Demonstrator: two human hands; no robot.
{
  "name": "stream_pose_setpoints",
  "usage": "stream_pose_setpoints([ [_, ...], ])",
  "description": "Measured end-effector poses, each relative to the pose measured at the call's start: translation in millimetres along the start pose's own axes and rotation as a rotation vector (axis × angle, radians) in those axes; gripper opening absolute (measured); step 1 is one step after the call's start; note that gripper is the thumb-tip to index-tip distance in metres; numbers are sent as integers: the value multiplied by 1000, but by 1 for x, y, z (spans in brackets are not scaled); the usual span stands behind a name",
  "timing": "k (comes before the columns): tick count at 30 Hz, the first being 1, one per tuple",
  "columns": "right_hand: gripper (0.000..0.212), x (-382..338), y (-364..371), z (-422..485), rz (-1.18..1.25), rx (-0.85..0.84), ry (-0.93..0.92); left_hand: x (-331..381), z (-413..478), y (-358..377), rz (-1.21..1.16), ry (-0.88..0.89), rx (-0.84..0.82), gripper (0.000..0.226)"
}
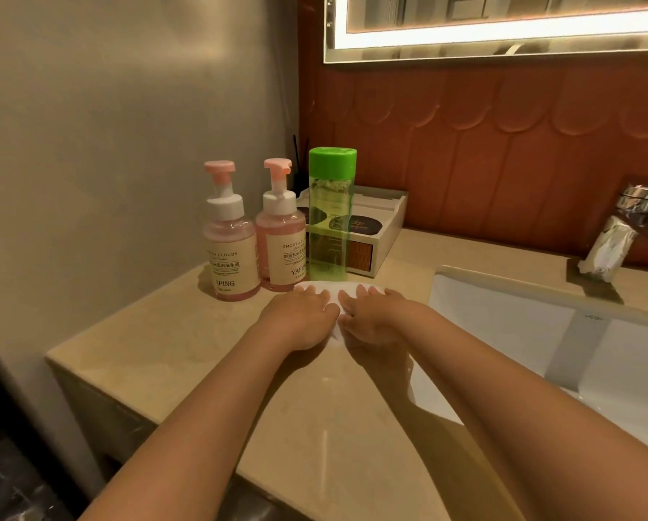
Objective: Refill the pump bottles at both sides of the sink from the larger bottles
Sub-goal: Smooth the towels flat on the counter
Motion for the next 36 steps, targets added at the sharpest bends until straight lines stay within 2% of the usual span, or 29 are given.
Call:
stream_pose_setpoints([
  [8,56,15,4,-3,25,10,-35,8,1,5,15,-41,12,52],
  [17,57,19,29,-60,3,21,4,34,-38,18,117,68,10,49],
  [22,57,-10,41,-108,-38,47,-13,27,-94,34,138,102,91,49],
  [28,58,-70,53,-150,-157,74,-131,-17,-157,47,85,44,68,48],
  [32,58,-88,46,-134,-165,91,-182,-42,-163,45,98,-25,46,48],
  [36,59,-98,31,-89,-139,68,-163,-56,-130,28,90,-93,27,49],
])
Point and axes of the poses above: each hand's wrist, its own z-axis towards the middle knuckle, its own y-axis out of the palm, x = y × z, the point moved 5 cm from there along z, towards the middle knuckle, and after that the axes turned 6 degrees about -x, right-handed, at the moved point
